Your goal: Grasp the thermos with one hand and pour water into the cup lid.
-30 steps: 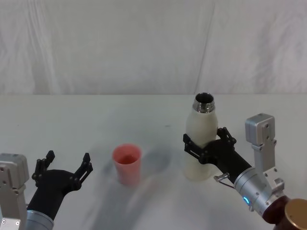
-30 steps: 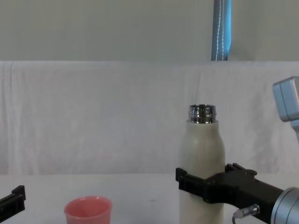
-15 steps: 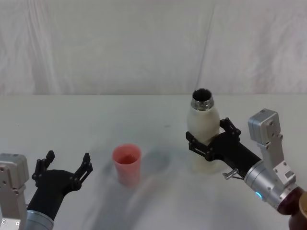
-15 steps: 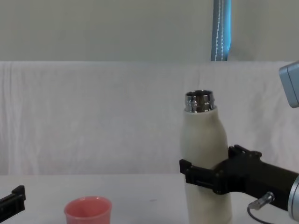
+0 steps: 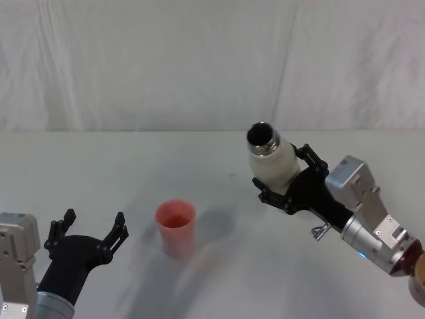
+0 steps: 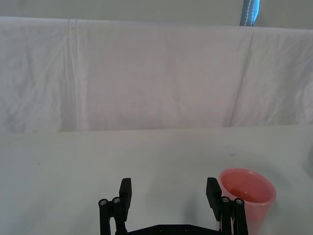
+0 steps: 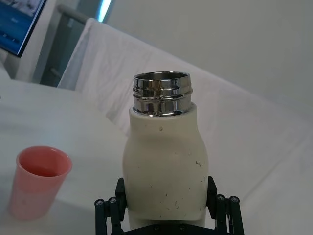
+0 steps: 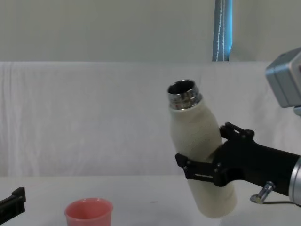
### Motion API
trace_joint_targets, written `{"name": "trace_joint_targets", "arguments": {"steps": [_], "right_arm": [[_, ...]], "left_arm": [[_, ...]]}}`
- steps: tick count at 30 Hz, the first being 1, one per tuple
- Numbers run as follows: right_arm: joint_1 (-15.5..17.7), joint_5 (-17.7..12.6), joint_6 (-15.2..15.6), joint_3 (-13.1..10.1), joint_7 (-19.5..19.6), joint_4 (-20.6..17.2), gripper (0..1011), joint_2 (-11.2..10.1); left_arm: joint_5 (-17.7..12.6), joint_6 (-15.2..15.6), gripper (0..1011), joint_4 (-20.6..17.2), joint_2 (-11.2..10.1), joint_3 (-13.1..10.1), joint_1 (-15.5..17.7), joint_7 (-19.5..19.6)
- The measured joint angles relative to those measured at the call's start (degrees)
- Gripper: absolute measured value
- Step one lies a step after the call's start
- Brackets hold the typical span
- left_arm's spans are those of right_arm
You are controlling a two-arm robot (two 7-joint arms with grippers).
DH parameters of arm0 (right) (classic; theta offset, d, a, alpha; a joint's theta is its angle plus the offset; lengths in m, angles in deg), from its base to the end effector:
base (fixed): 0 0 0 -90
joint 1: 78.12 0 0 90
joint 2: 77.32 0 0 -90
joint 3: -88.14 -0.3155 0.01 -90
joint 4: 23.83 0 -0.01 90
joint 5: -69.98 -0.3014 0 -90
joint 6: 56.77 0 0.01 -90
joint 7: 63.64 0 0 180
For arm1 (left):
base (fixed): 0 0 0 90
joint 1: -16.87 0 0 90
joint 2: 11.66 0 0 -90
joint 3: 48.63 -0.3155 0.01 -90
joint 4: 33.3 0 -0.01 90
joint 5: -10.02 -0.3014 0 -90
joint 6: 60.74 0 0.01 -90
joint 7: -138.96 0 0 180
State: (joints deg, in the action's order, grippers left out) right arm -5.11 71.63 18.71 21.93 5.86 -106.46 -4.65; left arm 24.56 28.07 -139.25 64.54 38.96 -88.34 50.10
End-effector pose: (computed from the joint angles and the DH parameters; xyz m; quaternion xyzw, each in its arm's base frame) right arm 0.3902 0.0143 -0.2829 -0.0473 -0.2445 -0.3839 0.8892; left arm 0.2391 0.0444 -0.3091 -0.0174 0.0064 0.6616 0.7496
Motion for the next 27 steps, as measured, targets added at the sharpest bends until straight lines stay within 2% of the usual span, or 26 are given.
{"name": "trace_joint_targets", "arguments": {"steps": [4, 5, 14, 20, 27], "right_arm": [[-1.3, 3.2, -2.4, 1.0, 0.7, 0.8, 960, -0.2], [-1.3, 3.2, -2.4, 1.0, 0.7, 0.8, 960, -0.2], [-3.4, 11.6, -7.6, 4.0, 3.1, 2.7, 960, -0.3], [-4.8, 14.7, -8.9, 5.6, 4.0, 4.6, 960, 0.5], [-6.3, 17.4, -8.5, 6.7, 5.6, 6.6, 960, 1.9]], "left_arm": [[0.0, 0.0, 1001, 0.0, 0.0, 0.0, 0.0, 0.0], [0.0, 0.0, 1001, 0.0, 0.0, 0.0, 0.0, 0.0], [0.0, 0.0, 1001, 0.0, 0.0, 0.0, 0.0, 0.0], [0.0, 0.0, 1001, 0.0, 0.0, 0.0, 0.0, 0.0], [0.0, 0.0, 1001, 0.0, 0.0, 0.0, 0.0, 0.0]]}}
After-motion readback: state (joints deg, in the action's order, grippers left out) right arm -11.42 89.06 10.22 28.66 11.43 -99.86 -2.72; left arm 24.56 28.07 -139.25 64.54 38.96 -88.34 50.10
